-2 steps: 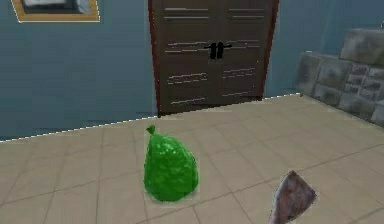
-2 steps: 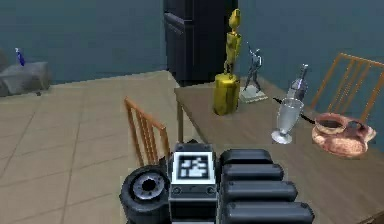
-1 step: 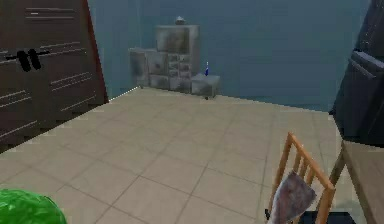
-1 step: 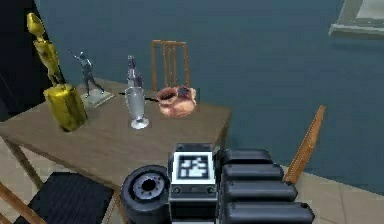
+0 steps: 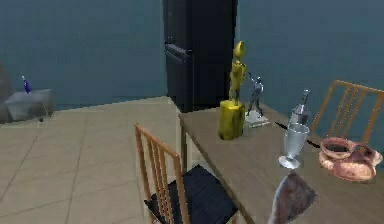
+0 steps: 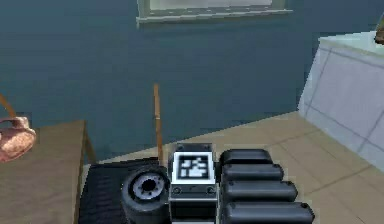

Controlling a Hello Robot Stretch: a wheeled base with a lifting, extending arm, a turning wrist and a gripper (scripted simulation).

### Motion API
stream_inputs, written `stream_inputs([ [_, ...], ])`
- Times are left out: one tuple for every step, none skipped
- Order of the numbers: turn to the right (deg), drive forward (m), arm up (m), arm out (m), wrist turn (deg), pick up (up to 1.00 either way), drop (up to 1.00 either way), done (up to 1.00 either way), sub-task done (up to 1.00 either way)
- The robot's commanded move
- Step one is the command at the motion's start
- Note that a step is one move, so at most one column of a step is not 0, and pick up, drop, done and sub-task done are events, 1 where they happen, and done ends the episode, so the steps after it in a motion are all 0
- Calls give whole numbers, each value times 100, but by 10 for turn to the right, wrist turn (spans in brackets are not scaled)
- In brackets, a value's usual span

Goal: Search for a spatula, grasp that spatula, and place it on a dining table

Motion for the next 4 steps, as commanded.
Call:
stream_inputs([
  [-450, 0, 0, 0, 0, 0, 0, 0, 0],
  [-300, 0, 0, 0, 0, 0, 0, 0, 0],
  [-30, 0, 0, 0, 0, 0, 0, 0, 0],
  [0, 0, 0, 48, 0, 0, 0, 0, 0],
])
